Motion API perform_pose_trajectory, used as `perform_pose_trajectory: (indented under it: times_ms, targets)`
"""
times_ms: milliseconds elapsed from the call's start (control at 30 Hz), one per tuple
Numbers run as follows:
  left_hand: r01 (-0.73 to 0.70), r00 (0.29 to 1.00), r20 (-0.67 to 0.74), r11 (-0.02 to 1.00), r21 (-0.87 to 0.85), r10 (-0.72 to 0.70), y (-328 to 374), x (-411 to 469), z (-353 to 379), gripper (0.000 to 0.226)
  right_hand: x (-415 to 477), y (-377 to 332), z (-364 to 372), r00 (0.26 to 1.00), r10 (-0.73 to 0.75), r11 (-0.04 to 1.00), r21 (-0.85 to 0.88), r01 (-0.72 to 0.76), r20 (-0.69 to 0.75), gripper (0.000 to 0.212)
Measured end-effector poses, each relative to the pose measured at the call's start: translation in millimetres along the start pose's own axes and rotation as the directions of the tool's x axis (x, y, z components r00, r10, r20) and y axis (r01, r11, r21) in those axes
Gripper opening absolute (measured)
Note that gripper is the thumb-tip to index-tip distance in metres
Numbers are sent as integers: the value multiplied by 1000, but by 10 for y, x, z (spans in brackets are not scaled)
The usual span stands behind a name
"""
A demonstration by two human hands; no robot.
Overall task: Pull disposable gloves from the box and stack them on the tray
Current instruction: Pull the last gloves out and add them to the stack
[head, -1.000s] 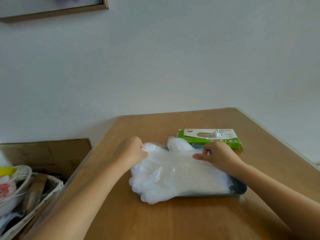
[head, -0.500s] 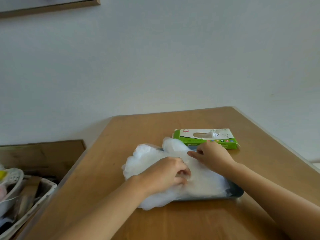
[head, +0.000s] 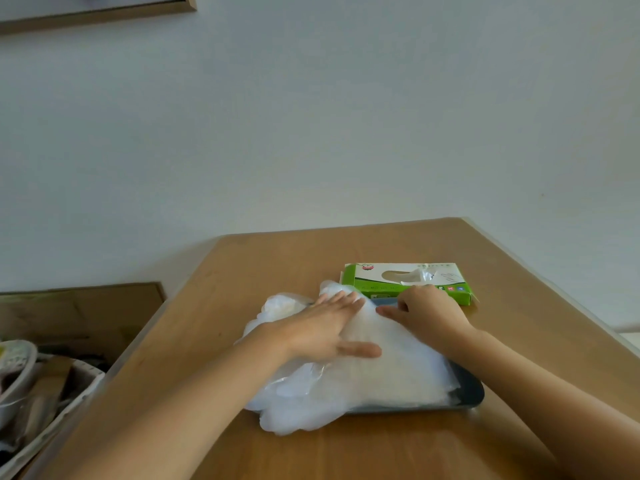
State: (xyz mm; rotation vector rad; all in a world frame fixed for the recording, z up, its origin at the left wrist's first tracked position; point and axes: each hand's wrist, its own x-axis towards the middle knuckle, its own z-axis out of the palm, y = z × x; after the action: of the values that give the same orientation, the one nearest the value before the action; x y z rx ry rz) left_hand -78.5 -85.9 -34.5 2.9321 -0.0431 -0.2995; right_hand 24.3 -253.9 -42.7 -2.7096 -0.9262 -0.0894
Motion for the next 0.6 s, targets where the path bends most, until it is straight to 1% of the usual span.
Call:
perform_pose_trajectory:
  times_ms: [67, 100, 133, 167, 200, 233, 267, 333, 367, 400, 500, 533, 600]
  targets:
    - [-6, 1000, -6, 1000, 22, 6, -18, 14, 1, 83, -67, -32, -56, 1000, 14, 999, -46, -14, -16, 46]
    - [-6, 1000, -3, 1000, 28, 6, -39, 12, 10, 77, -126, -60, -84, 999, -1, 995, -103, -3, -41, 39]
    - [-5, 1000, 1, 1000, 17, 5, -63, 16, 20, 71, -192, -80, -99, 996, -45, 984, -176, 30, -81, 33]
    - [-8, 1000, 4, 1000, -2, 8, -88, 17, 31, 65, -272, -116, -123, 987, -115, 965, -247, 84, -115, 35]
    - [-18, 1000, 7, 1000, -21, 19, -121, 19, 54, 60, -358, -151, -121, 973, -194, 950, -271, 155, -123, 39]
    - [-30, 1000, -2, 999, -38, 30, -147, 23, 80, 57, -456, -187, -127, 959, -269, 938, -250, 240, -87, 42]
    - [-40, 999, -19, 997, -58, 39, -171, 20, 111, 54, -559, -237, -134, 944, -329, 928, -190, 321, -8, 49]
    - [-56, 998, -45, 993, -105, 52, -209, 5, 161, 52, -757, -318, -110, 902, -399, 914, -2, 405, 165, 84]
    - [-57, 998, -44, 991, -121, 52, -218, -5, 179, 52, -836, -339, -79, 881, -406, 913, 58, 405, 241, 92]
    - [-56, 998, -40, 989, -134, 52, -225, -14, 194, 51, -900, -351, -56, 866, -417, 909, 99, 406, 277, 91]
    - [-57, 998, -30, 989, -137, 54, -220, -14, 211, 52, -1001, -379, -30, 815, -498, 867, 169, 468, 296, 66]
    - [-56, 998, -28, 990, -129, 53, -216, -10, 210, 52, -1028, -410, -50, 793, -521, 853, 199, 482, 316, 61]
    - [-54, 998, -25, 992, -114, 52, -221, -5, 215, 53, -1071, -479, -70, 741, -573, 820, 236, 522, 352, 57]
